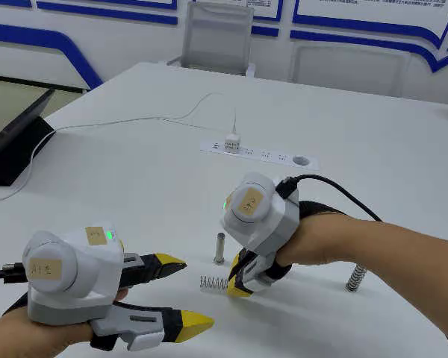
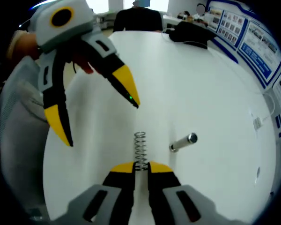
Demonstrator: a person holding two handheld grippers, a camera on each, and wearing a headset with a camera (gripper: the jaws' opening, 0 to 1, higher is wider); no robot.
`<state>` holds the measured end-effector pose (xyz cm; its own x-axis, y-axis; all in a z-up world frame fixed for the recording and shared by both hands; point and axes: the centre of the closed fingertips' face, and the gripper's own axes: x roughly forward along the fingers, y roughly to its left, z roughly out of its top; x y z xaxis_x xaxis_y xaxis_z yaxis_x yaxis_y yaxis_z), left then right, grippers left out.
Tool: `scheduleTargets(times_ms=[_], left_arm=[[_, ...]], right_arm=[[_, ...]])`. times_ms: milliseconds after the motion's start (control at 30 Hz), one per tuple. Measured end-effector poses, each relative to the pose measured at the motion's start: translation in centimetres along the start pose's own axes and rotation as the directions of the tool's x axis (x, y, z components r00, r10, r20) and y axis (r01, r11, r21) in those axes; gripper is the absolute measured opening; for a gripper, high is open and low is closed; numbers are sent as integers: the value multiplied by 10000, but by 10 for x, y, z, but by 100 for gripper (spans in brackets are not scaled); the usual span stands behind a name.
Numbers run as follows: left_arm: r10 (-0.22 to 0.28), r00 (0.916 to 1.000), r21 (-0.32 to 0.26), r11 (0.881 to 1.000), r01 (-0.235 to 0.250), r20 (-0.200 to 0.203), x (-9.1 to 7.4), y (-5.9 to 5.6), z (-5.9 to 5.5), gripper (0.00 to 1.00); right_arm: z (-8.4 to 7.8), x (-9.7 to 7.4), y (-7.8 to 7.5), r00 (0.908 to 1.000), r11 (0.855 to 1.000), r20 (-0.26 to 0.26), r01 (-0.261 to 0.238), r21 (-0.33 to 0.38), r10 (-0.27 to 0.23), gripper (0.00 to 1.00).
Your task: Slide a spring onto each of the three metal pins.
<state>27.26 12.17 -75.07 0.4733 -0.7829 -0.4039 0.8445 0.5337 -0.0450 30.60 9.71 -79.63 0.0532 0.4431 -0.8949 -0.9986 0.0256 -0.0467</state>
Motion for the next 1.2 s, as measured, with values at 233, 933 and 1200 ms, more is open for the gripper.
scheduleTargets(times_ms=[233, 933, 1200], left_arm=[[-174, 9998, 174, 9997, 173, 25, 3, -5, 4, 54], [-851, 9962, 992, 9916, 831, 168, 11, -23, 17, 28], [-976, 9950, 1278, 9873, 941, 221, 11, -26, 19, 14]], right_arm=[[5, -24, 14, 9999, 9985, 139, -86, -546, 94, 12], [13, -51, 41, 9993, 9846, 261, -228, -1735, 277, 12], [15, -53, 46, 9991, 9808, 255, -293, -1927, 348, 12]])
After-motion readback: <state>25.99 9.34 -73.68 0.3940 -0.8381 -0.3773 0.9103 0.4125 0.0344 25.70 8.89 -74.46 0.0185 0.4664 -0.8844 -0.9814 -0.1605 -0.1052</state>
